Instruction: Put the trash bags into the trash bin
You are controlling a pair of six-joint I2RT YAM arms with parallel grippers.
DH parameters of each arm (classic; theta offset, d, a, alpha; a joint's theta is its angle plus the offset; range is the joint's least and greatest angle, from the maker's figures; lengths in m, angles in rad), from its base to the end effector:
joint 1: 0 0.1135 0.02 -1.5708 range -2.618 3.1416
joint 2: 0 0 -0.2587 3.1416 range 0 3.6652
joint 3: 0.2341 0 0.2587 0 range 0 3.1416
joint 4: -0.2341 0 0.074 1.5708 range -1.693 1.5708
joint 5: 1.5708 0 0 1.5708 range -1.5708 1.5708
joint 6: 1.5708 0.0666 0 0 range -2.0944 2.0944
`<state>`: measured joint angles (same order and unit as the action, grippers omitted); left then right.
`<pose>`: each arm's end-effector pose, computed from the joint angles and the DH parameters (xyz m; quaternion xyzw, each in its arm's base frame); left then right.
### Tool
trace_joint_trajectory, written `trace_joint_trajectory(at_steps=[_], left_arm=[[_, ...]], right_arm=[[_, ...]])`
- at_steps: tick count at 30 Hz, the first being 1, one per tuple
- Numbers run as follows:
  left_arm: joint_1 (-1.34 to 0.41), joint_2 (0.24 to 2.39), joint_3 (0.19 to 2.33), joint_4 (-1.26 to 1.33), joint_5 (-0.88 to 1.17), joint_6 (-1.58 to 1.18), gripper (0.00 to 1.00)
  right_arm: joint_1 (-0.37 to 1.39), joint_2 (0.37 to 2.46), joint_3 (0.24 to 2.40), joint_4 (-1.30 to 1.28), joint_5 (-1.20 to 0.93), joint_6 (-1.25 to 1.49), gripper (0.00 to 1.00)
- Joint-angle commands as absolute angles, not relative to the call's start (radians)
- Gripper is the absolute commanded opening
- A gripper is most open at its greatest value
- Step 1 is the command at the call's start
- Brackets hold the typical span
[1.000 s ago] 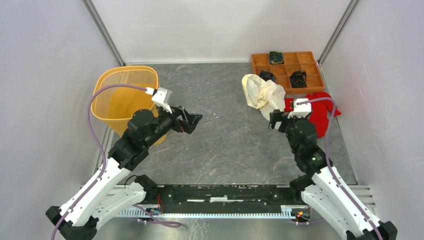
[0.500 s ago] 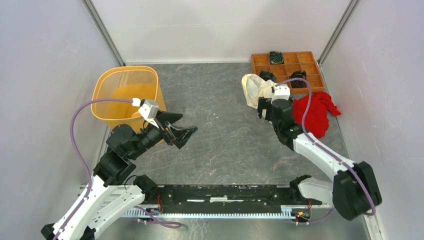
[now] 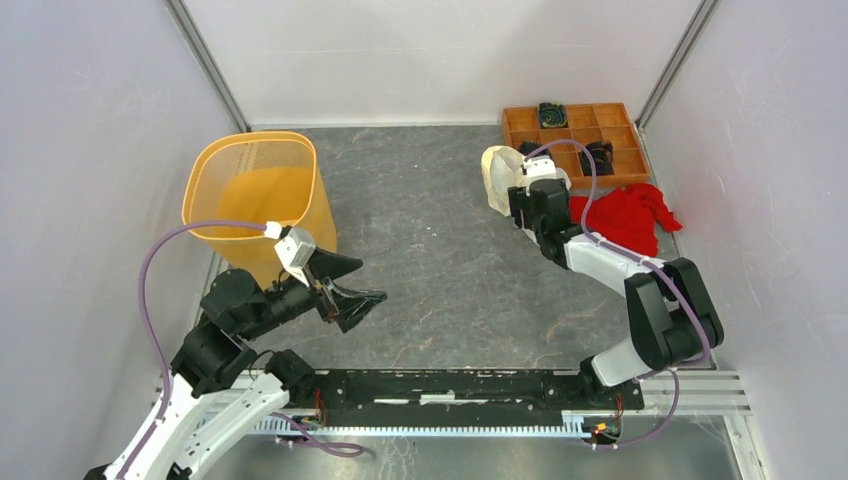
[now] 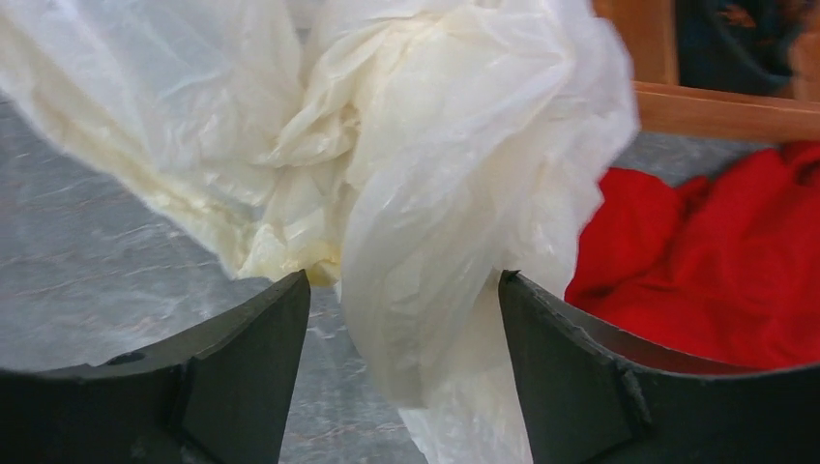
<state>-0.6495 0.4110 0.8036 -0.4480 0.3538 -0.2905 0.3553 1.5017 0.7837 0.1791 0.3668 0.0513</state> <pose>0.0885 -0.0962 0.3610 0.2467 0.6820 -0.4204 0.5453 0.3346 0.0987 0.1813 -0.0406 0.8590 -0.0574 0.5071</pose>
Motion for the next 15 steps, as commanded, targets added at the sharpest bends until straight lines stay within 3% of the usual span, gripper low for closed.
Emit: trace_joint_trajectory(at_steps=[1, 6, 9, 15], left_arm=[[-0.653, 0.391, 0.851, -0.532, 0.366, -0.273, 1.00], [-0.654, 0.432, 0.890, -0.563, 0.247, -0.328, 1.00], [-0.653, 0.476, 0.880, -0.527, 0.207, -0.413, 1.00], [-0.654, 0.577, 0.789, -0.370, 0.243, -0.566, 1.00]], right_arm=[[0.359, 1.498, 0.794, 0.219, 0.200, 0.039, 0.74], [0.384, 1.501, 0.755, 0.206, 0.008, 0.084, 0.46], [0.455, 1.481, 0.726, 0.204, -0.058, 0.092, 0.35], [0.638, 1.467, 0.715, 0.172, -0.136, 0.063, 0.29]])
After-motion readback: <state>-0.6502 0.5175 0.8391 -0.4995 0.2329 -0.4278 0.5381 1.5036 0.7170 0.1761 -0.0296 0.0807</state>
